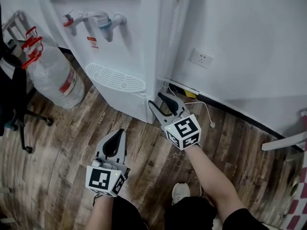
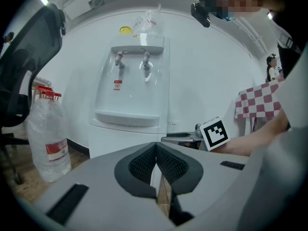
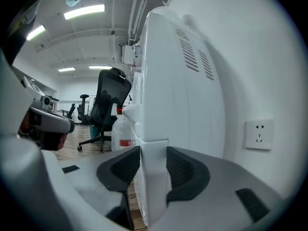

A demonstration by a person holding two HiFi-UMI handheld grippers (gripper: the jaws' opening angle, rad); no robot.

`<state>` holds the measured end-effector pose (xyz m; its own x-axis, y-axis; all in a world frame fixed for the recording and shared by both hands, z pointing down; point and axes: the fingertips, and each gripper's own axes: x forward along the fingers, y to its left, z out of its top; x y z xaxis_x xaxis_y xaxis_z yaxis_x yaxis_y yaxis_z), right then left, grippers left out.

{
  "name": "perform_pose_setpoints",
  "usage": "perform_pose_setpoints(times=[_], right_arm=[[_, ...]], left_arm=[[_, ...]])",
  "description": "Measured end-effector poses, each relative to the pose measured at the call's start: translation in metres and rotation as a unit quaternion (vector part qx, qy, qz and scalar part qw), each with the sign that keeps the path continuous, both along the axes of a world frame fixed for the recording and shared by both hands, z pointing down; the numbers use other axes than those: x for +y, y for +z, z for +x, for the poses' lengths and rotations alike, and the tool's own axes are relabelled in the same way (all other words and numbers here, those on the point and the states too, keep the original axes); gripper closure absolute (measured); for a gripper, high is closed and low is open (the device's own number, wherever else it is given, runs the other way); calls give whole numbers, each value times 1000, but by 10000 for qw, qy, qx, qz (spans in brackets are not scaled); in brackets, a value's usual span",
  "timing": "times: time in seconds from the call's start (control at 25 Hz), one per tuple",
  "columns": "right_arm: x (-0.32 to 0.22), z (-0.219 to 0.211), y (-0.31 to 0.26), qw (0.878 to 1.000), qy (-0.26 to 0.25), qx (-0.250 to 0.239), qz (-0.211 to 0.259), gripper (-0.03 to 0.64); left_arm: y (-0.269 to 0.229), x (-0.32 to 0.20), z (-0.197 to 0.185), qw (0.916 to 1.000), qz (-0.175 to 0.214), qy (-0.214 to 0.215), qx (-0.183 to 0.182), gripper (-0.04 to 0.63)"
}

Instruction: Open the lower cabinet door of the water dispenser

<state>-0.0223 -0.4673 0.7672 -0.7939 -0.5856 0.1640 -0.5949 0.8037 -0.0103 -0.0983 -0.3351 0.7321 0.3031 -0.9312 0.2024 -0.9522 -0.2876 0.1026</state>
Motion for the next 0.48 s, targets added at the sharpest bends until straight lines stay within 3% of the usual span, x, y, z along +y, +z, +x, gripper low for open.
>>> perform_pose_setpoints(times=[0.48], right_arm=[[15, -5, 1, 9999, 24, 130, -28, 440]], left_arm=[[-8, 11, 0, 9999, 103, 99, -7, 581]])
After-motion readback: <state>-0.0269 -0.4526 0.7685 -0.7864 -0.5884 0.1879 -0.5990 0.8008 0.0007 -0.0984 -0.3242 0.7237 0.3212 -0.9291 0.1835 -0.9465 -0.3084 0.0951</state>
